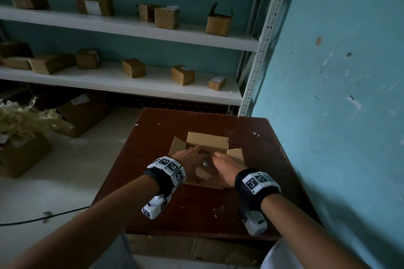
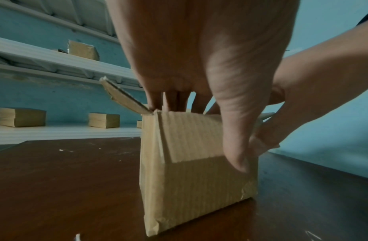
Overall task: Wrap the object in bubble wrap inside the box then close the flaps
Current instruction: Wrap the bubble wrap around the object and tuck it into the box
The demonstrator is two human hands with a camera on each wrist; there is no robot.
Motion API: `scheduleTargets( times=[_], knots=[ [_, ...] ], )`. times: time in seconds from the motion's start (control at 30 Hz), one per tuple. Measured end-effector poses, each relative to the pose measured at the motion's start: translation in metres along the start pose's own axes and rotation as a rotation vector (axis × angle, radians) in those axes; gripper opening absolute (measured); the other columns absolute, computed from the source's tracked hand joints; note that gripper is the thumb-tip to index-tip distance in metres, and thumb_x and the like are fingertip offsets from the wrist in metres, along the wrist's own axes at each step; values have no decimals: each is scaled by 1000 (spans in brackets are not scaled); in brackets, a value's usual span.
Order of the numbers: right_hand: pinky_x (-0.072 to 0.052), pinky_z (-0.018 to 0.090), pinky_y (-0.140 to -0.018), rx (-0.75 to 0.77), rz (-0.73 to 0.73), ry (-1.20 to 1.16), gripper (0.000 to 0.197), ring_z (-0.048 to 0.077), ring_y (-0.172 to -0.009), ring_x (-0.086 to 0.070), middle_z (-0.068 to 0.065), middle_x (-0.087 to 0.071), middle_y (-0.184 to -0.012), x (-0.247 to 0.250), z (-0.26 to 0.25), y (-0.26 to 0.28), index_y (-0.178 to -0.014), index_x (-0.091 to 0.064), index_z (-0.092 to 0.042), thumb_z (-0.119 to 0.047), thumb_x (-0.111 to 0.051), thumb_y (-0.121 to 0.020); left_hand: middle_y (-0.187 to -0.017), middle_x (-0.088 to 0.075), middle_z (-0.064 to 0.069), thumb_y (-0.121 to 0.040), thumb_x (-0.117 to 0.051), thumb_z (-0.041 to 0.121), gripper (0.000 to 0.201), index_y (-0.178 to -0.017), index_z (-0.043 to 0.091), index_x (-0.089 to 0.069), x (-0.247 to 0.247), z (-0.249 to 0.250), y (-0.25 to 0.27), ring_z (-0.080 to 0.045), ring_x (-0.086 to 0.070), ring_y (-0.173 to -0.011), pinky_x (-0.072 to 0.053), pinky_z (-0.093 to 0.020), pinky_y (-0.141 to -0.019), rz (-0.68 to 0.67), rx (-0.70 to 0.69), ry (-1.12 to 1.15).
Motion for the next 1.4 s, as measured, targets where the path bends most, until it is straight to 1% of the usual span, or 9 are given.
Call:
scheduleTargets(
  times=[0.1,0.27,0.47,0.57,0.7,0.8,0.87,1.03,1.4],
  knots=[
    [-34,31,-104,-33,-41,43,36,27,-130,-45,10,-46,-142,-4,4,-7,-136,-49,-8,-16,-47,-101,-144,-39,-1,-76,-76,41,76,-140,21,-41,0,-1,-5,-22,-47,-124,-45,-35,-101,-34,-2,10],
    [-41,31,-96,-76,-74,38,27,24,-116,-56,10,-58,-128,-12,12,-19,-123,-58,-7,-15,-49,-99,-137,-50,2,-74,-79,33,71,-137,26,-46,-4,-4,-10,-21,-51,-121,-42,-34,-102,-74,26,66],
    [-39,24,-83,-64,-119,24,35,22,-110,-60,7,-63,-123,-16,12,-27,-121,-60,-10,-25,-66,-91,-131,-57,1,-74,-79,33,65,-132,23,-51,-9,-7,-19,-20,-55,-117,-45,-34,-100,-94,43,52],
    [-44,28,-84,-46,-177,83,42,24,-106,-61,4,-64,-119,-17,12,-27,-120,-60,-15,-36,-70,-85,-134,-54,2,-74,-79,31,67,-133,23,-49,-8,-9,-20,-20,-53,-118,-44,-34,-101,-87,41,56],
    [-51,35,-84,-57,-194,124,26,26,-99,-62,8,-64,-115,-9,17,-32,-116,-60,-13,-24,-60,-93,-142,-45,2,-70,-81,34,79,-138,20,-43,-9,-8,-23,-21,-47,-126,-39,-35,-105,-125,21,19],
    [-49,33,-81,-52,-204,112,21,27,-98,-62,10,-65,-112,-3,15,-33,-111,-61,-10,-22,-59,-94,-140,-47,2,-72,-80,38,78,-138,21,-44,-9,-9,-26,-22,-48,-124,-41,-36,-105,-189,16,-14],
    [-49,31,-79,-55,-213,112,29,25,-98,-63,8,-65,-112,-3,16,-35,-110,-61,-10,-28,-66,-89,-136,-53,3,-75,-77,39,71,-137,26,-45,-7,-11,-28,-20,-52,-120,-43,-36,-101,-220,11,-22],
    [-50,37,-94,-67,-217,61,60,23,-109,-60,4,-61,-122,-4,17,-38,-125,-56,-15,-37,-79,-74,-131,-57,5,-73,-78,36,76,-139,27,-41,1,-12,-31,-20,-54,-120,-44,-39,-100,-218,-6,-14],
    [-50,36,-93,-31,-199,63,67,22,-108,-60,3,-62,-122,-6,22,-42,-127,-55,-16,-43,-80,-71,-117,-63,8,-62,-83,45,85,-135,34,-42,-11,-22,-42,-17,-60,-106,-50,-36,-92,-156,13,7]
  ],
)
Point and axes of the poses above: each hand's wrist, its own y-axis away from the middle knuckle, its own x-axis out of the back of the hand, z = x × y, the point moved 10 cm from there along -y, towards the middle knuckle
